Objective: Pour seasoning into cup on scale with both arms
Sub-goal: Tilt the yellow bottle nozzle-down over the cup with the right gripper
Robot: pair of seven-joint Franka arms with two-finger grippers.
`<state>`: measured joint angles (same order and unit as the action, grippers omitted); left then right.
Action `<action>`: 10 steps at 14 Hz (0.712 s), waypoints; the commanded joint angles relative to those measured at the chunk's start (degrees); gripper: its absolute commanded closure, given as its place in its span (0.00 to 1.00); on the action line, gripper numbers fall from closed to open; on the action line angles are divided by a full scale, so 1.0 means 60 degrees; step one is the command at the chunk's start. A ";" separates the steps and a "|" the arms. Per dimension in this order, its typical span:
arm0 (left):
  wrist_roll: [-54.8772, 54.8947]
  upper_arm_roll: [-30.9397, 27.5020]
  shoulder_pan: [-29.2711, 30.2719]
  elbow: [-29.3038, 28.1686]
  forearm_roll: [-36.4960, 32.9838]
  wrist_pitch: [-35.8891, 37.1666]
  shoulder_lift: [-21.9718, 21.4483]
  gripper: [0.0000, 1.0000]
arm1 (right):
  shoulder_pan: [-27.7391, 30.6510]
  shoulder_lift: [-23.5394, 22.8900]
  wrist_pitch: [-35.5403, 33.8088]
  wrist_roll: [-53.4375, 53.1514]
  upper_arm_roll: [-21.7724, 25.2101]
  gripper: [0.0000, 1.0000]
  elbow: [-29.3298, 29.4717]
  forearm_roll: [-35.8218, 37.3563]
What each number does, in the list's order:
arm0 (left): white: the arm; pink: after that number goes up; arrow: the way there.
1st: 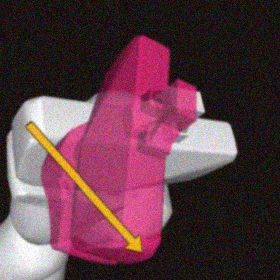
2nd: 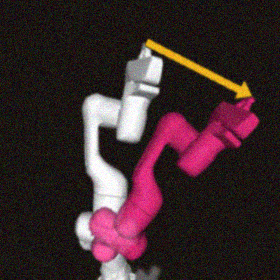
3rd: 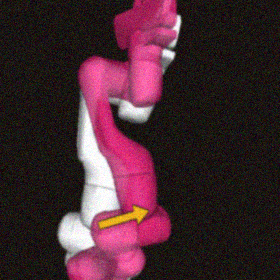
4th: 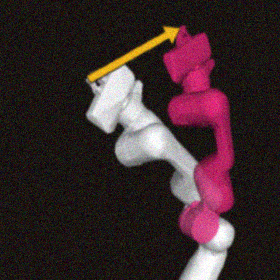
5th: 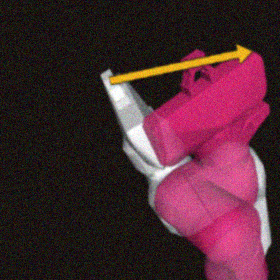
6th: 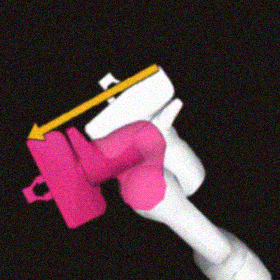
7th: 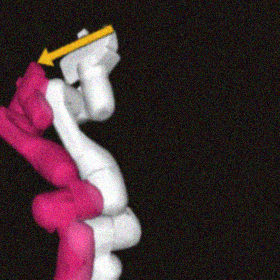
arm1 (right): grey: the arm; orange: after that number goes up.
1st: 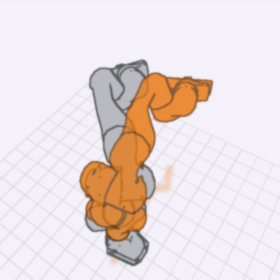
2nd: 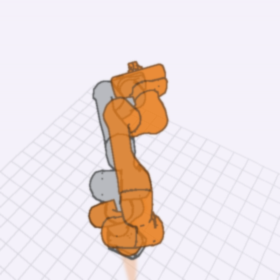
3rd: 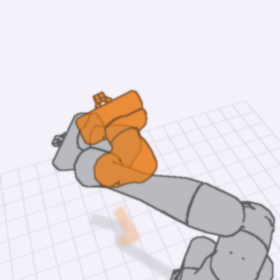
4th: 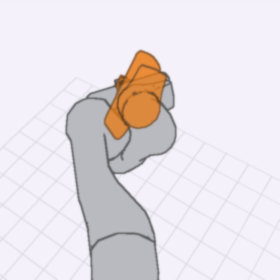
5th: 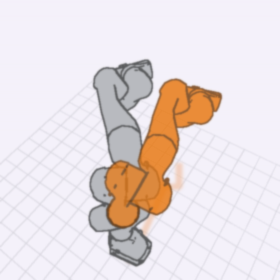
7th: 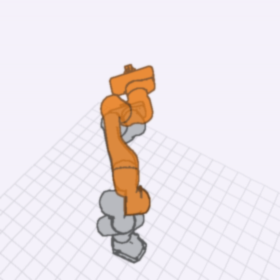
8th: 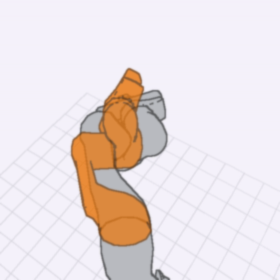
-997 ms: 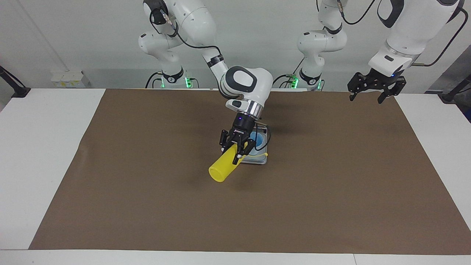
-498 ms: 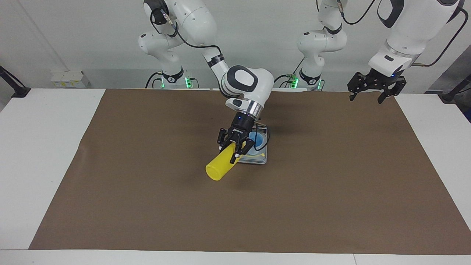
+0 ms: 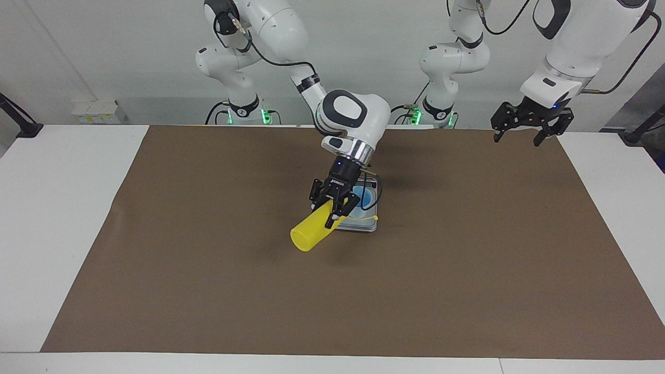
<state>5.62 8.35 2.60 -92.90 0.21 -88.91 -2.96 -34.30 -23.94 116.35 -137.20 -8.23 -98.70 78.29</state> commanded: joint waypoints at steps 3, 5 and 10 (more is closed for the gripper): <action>0.0163 0.0059 0.0138 -0.0175 -0.0152 -0.0094 -0.0152 0.00 | 0.0019 -0.0112 -0.0070 -0.0219 -0.0079 1.00 0.0205 -0.0128; 0.0163 0.0059 0.0138 -0.0175 -0.0152 -0.0094 -0.0152 0.00 | 0.0019 -0.0112 -0.0070 -0.0262 -0.0079 1.00 0.0205 -0.0142; 0.0163 0.0073 0.0138 -0.0175 -0.0152 -0.0094 -0.0152 0.00 | 0.0150 0.0150 -0.0084 -0.0292 -0.0079 1.00 0.0220 -0.1191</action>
<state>5.62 8.35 2.62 -92.90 0.21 -88.91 -2.96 -34.00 -24.13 116.34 -138.25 -8.35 -98.24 74.84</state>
